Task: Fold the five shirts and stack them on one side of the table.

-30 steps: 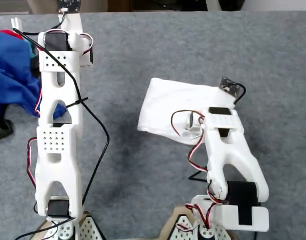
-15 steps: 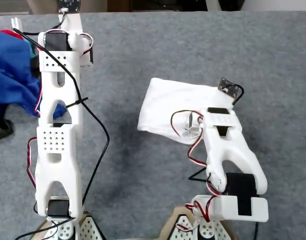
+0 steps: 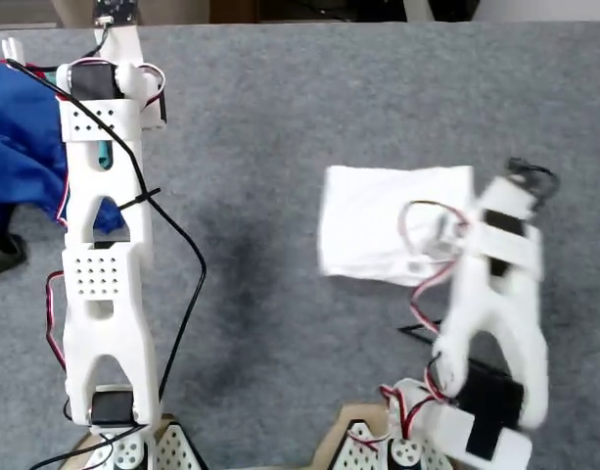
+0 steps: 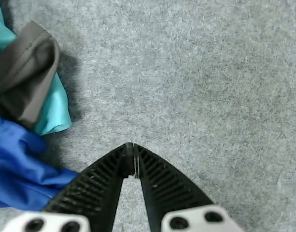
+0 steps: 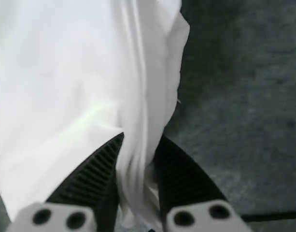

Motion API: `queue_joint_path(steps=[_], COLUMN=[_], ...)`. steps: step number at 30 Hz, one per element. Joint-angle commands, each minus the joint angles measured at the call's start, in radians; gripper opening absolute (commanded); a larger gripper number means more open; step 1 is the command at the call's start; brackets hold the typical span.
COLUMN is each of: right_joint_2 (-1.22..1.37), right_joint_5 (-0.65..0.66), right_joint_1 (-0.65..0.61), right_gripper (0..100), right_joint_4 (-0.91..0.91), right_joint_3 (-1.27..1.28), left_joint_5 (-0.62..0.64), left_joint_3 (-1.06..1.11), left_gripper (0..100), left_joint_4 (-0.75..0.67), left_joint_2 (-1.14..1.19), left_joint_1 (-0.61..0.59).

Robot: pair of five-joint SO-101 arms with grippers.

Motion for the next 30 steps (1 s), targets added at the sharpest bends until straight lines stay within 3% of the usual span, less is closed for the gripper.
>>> queue_joint_path(steps=[1, 10, 17, 22, 27, 30], right_joint_2=[-0.065, -0.059, -0.059, -0.058, -0.058, -0.059], right_joint_5=[0.137, 0.549, 0.743, 0.819, 0.832, 0.822], right_joint_1=[0.217, 0.711, 0.97, 1.078, 1.087, 1.087], right_gripper=[0.4, 0.4, 0.4, 0.4, 1.1, 11.9], right_joint_4=[0.009, 0.0, -0.035, -0.063, -0.061, -0.057], right_joint_3=[-0.044, -0.048, -0.048, -0.039, -0.027, -0.027], left_joint_5=[-0.009, -0.009, -0.009, -0.009, -0.035, -0.035], left_joint_3=[0.0, 0.0, 0.0, 0.0, 0.0, 0.0], left_gripper=[2, 2, 2, 2, 2, 2], left_joint_4=[0.011, 0.011, 0.011, 0.011, 0.011, 0.011], left_joint_2=[-0.064, -0.065, -0.065, -0.065, -0.067, -0.067], left_joint_1=[-0.009, -0.009, -0.009, -0.009, -0.009, -0.009])
